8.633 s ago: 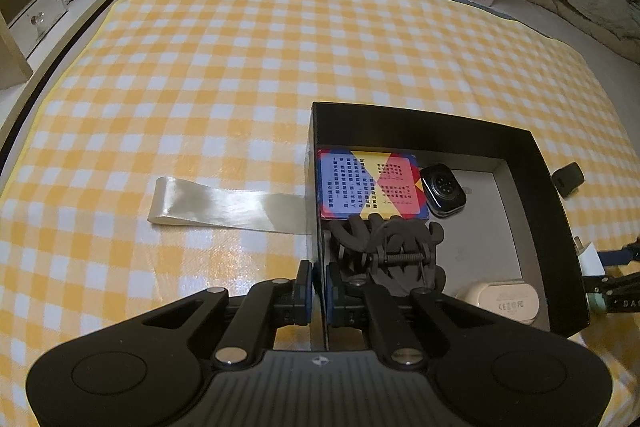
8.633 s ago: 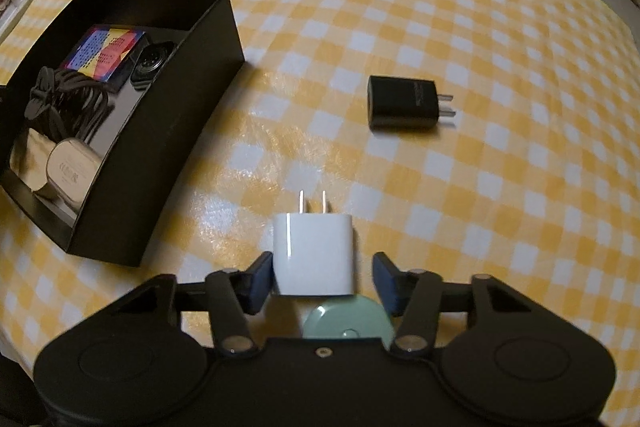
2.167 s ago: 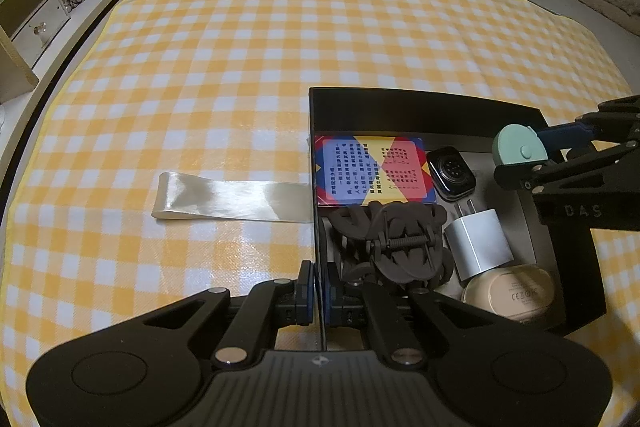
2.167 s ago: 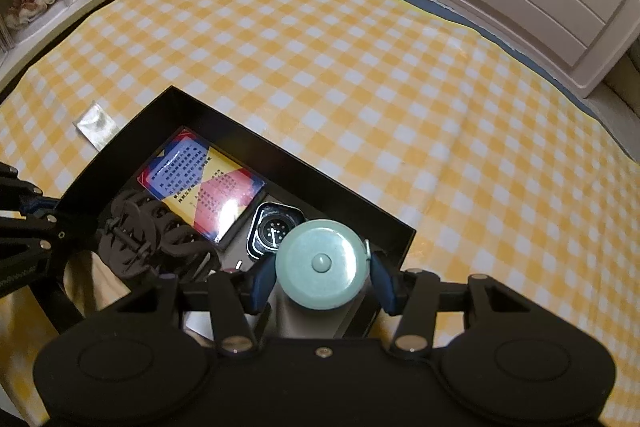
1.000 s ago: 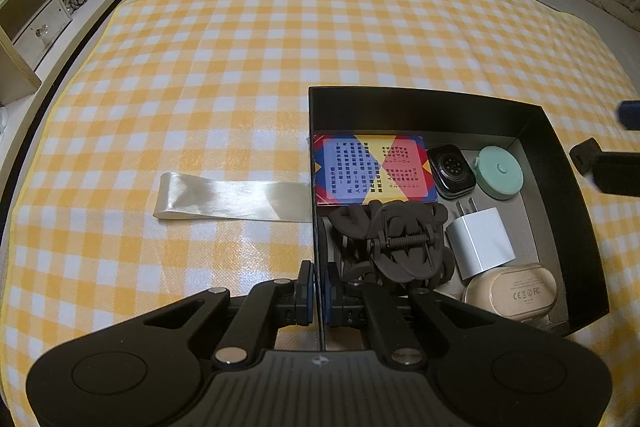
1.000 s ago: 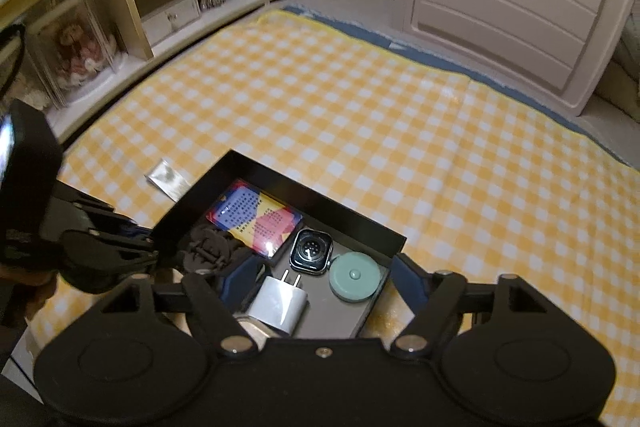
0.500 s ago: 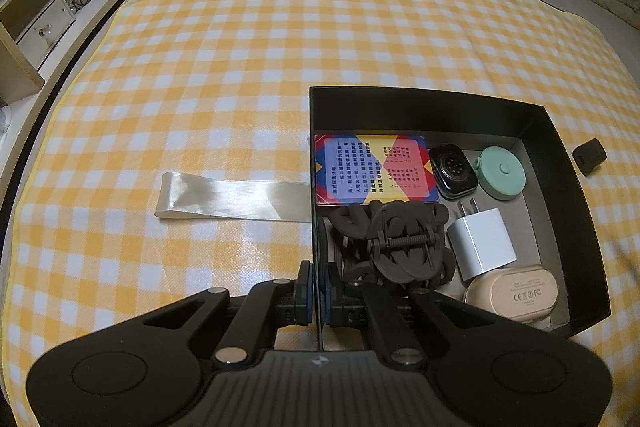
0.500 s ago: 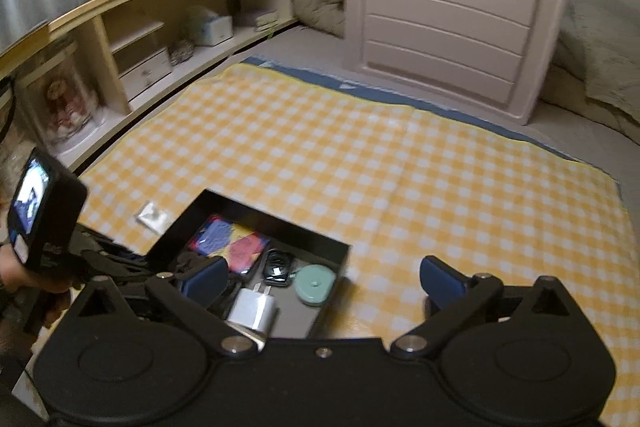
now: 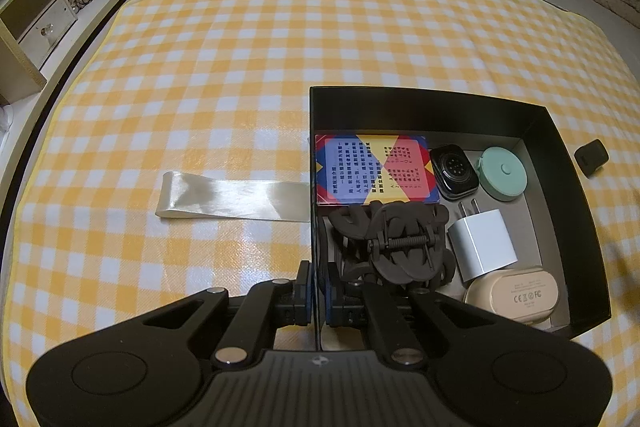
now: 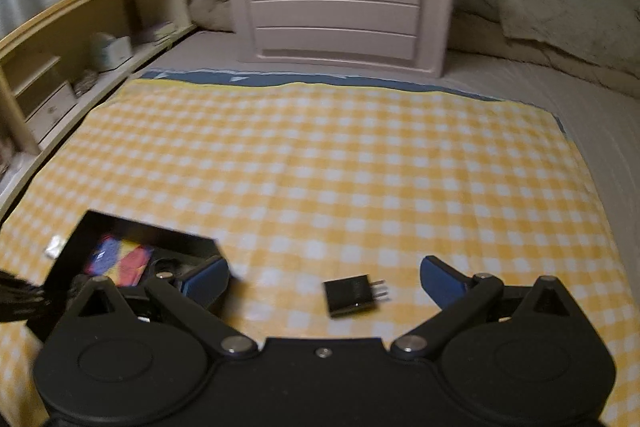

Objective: Organize rigid objects
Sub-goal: 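Move the right gripper to the black plug charger and grasp it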

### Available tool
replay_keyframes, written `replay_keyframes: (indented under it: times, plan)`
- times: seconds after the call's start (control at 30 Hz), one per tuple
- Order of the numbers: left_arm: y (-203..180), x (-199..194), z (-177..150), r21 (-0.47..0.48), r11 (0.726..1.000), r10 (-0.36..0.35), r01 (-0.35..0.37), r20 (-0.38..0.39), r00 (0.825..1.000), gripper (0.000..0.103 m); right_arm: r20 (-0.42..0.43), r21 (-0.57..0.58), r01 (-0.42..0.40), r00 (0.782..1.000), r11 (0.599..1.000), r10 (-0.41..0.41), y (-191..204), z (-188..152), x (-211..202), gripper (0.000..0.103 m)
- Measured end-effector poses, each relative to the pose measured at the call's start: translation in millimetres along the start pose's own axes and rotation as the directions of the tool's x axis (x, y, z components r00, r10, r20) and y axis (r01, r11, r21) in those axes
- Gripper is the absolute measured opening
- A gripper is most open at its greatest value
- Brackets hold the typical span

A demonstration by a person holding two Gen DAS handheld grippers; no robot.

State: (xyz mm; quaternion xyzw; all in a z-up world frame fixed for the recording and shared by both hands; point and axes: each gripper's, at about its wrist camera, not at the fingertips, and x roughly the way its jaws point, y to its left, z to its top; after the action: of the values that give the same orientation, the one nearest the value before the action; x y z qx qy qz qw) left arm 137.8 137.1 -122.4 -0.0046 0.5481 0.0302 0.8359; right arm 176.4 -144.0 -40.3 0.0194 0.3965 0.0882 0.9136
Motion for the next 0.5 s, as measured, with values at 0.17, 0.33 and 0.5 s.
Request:
replay_keyframes:
  times: [0.17, 0.33, 0.5]
  plan:
    - [0, 0, 1, 0.0, 1.0, 0.0, 0.0, 0.0, 1.0, 0.006, -0.084, 0.073, -0.038, 0.995, 0.997, 0.044, -24, -2, 36, 0.103]
    - [-1, 0, 1, -0.001, 1.0, 0.0, 0.0, -0.001, 1.0, 0.006, -0.168, 0.085, -0.038, 0.984, 0.996, 0.052, -38, -6, 68, 0.091]
    - [-1, 0, 0, -0.001, 1.0, 0.001, -0.001, -0.001, 1.0, 0.006, -0.238, 0.043, -0.044, 0.97, 0.998, 0.053, -38, -8, 90, 0.086]
